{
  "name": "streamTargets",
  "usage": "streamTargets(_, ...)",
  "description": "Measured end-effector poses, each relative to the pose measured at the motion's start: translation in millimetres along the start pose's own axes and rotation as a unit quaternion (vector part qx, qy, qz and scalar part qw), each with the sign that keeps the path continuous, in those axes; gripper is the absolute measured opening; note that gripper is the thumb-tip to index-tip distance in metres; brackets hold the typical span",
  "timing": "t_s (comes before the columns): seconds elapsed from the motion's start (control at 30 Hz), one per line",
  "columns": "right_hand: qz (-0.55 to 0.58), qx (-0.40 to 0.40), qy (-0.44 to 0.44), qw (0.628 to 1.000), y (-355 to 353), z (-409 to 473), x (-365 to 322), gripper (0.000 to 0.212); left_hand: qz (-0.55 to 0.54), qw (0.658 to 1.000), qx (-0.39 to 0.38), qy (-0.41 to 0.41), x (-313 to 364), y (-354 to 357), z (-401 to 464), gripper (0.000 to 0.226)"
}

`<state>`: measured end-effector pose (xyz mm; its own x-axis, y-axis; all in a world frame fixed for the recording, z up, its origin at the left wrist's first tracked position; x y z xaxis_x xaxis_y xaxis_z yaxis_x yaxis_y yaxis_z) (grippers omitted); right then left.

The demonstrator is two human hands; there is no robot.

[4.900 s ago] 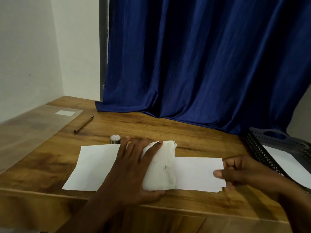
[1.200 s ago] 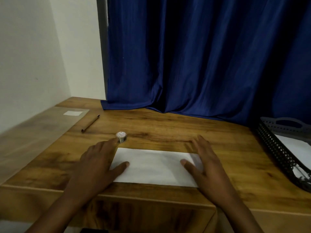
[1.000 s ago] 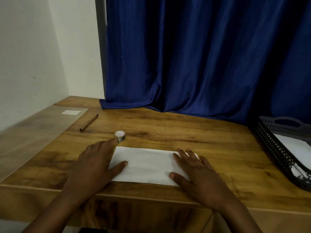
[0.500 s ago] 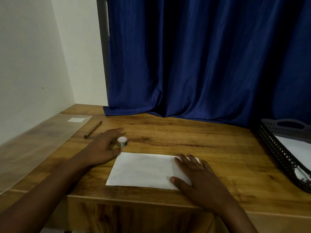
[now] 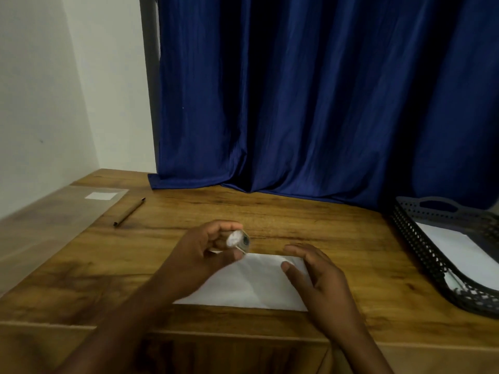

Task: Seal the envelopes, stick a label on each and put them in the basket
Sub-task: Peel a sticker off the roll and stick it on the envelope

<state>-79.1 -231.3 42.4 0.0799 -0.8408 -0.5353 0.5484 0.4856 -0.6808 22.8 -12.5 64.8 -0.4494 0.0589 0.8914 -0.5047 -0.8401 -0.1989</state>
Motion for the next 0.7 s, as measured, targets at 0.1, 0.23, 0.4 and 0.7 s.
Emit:
streamTargets(0.1,0.017,0.032,0.001,0.999,-9,-4,-1,0.018,0.007,1.0,-0.006,-0.022,-16,18,-10,0.045)
streamTargets(0.23,0.07,0.038,0.032,0.996,-6,-7,-6,0.012,0.023,0.999,-0.021,-0.032,-26,23,-15,0.048)
streamTargets(0.4,0.157,-0.007,0.054,0.986,21,-4,-24,0.019,0.009,0.999,-0.028,-0.029,-25,23,-18,0.049)
streamTargets(0.7,0.168,-0.04,0.051,0.984,36,-9,-27,0.032,0.02,0.998,-0.051,-0.039,-26,27,-21,0.062)
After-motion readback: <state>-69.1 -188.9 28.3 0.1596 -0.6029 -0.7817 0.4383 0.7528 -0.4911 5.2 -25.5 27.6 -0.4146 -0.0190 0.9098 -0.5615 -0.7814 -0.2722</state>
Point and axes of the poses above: each hand's wrist, its own z-axis towards the middle knuckle, its own y-axis out of the palm, x = y × z, the point moved 6 cm from there along z, towards the middle knuckle, and after that the axes turned 11 degrees about -z, right-handed, at the moved point
